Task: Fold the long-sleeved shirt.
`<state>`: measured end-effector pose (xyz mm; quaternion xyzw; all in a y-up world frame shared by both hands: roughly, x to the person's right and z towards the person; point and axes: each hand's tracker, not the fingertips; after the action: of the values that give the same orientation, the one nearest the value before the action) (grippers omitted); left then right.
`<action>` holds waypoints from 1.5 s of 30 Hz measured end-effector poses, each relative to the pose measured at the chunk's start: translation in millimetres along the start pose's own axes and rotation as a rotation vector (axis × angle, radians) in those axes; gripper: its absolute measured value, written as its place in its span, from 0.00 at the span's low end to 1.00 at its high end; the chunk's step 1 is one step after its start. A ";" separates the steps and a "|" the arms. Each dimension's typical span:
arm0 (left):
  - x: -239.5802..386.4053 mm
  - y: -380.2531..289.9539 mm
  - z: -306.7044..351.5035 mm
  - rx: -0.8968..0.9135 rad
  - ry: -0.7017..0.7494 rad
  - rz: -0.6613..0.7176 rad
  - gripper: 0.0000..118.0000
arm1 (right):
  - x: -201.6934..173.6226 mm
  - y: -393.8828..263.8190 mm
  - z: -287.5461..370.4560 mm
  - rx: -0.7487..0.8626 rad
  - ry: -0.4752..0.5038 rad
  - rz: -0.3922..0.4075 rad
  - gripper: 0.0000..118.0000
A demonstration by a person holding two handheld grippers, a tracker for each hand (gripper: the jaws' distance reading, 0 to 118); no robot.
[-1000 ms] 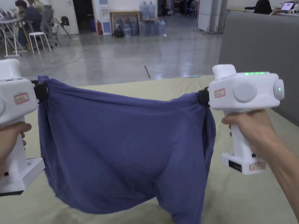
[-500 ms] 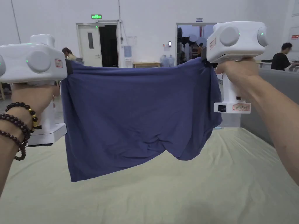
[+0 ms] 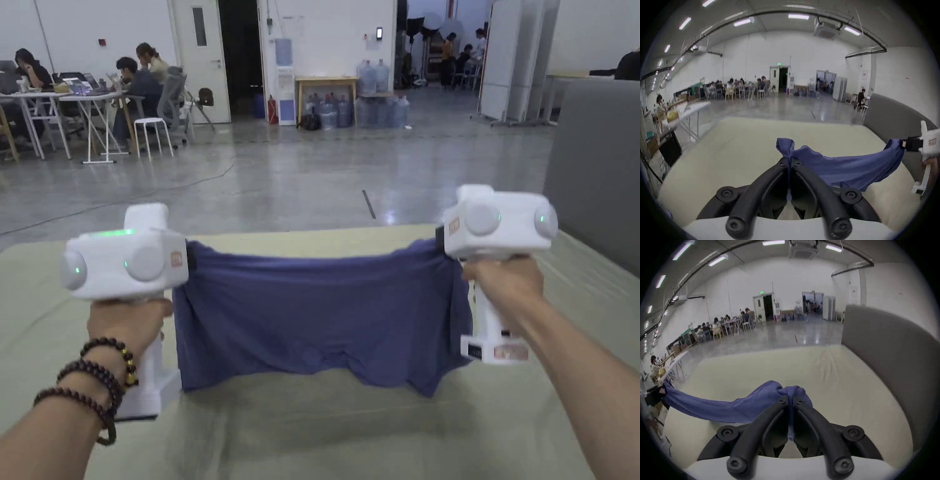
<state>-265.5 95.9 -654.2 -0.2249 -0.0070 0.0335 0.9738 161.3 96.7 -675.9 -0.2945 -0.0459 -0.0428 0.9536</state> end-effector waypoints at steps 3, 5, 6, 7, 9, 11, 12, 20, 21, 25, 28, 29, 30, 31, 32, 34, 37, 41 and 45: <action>-3.8 -27.5 7.2 -0.015 -0.018 -0.006 0.00 | 8.0 -29.6 -1.0 -0.027 0.015 -0.014 0.04; -7.1 -39.0 30.5 -0.008 -0.041 -0.013 0.00 | 15.5 -40.4 22.3 -0.029 0.024 -0.029 0.04; -10.8 -46.1 52.5 0.027 -0.061 -0.006 0.00 | 21.5 -51.0 43.6 -0.014 0.054 -0.050 0.04; -12.4 -52.4 65.3 0.047 -0.066 0.003 0.00 | 24.5 -58.8 56.7 -0.011 0.067 -0.050 0.04; -16.0 -77.6 103.8 0.044 -0.063 0.009 0.00 | 28.3 -86.0 94.7 0.007 0.058 0.012 0.04; -19.9 -109.5 143.1 0.051 -0.075 0.013 0.00 | 29.9 -121.9 128.6 0.003 0.057 0.071 0.04; -21.2 -129.4 163.7 0.060 -0.083 0.022 0.00 | 30.7 -143.1 143.8 0.000 0.057 0.071 0.04; -52.1 -292.6 280.1 -0.079 -0.079 0.076 0.00 | 42.0 -326.2 225.0 -0.180 0.046 0.127 0.04; -56.4 -308.9 289.0 -0.105 -0.070 0.086 0.00 | 42.2 -346.6 234.8 -0.191 0.050 0.126 0.04; -65.7 -355.9 304.4 -0.173 -0.059 0.101 0.00 | 37.8 -394.6 244.9 -0.255 0.048 0.160 0.04; -65.4 -370.6 300.8 -0.215 -0.040 0.082 0.00 | 34.3 -407.5 233.0 -0.294 0.036 0.196 0.04; -66.4 -372.7 298.6 -0.219 -0.045 0.087 0.00 | 32.2 -408.4 232.0 -0.293 0.029 0.202 0.04; -65.8 -373.2 299.0 -0.218 -0.049 0.096 0.00 | 32.3 -406.8 231.0 -0.294 0.029 0.202 0.04; -65.5 -372.3 298.9 -0.217 -0.049 0.106 0.00 | 33.9 -404.3 231.5 -0.298 0.035 0.199 0.04; -65.0 -368.9 299.3 -0.217 -0.045 0.110 0.05 | 36.0 -399.7 235.3 -0.295 0.043 0.186 0.08; -62.8 -358.1 304.9 -0.234 -0.029 0.110 0.81 | 39.3 -389.5 250.8 -0.289 0.062 0.159 0.74; -67.3 -328.7 315.9 -0.158 -0.073 0.120 1.00 | 47.3 -367.9 282.5 -0.173 0.090 0.131 1.00; -59.6 -291.6 325.6 -0.144 -0.073 0.113 0.94 | 50.4 -334.3 300.6 -0.123 0.033 0.097 0.87; -44.9 -289.5 314.9 -0.138 -0.038 0.038 0.00 | 54.5 -326.6 291.1 -0.136 -0.003 0.028 0.02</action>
<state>-301.4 -28.9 -244.2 -0.2908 -0.0232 0.0557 0.9549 161.6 -10.3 -248.2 -0.3592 -0.0404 -0.0321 0.9318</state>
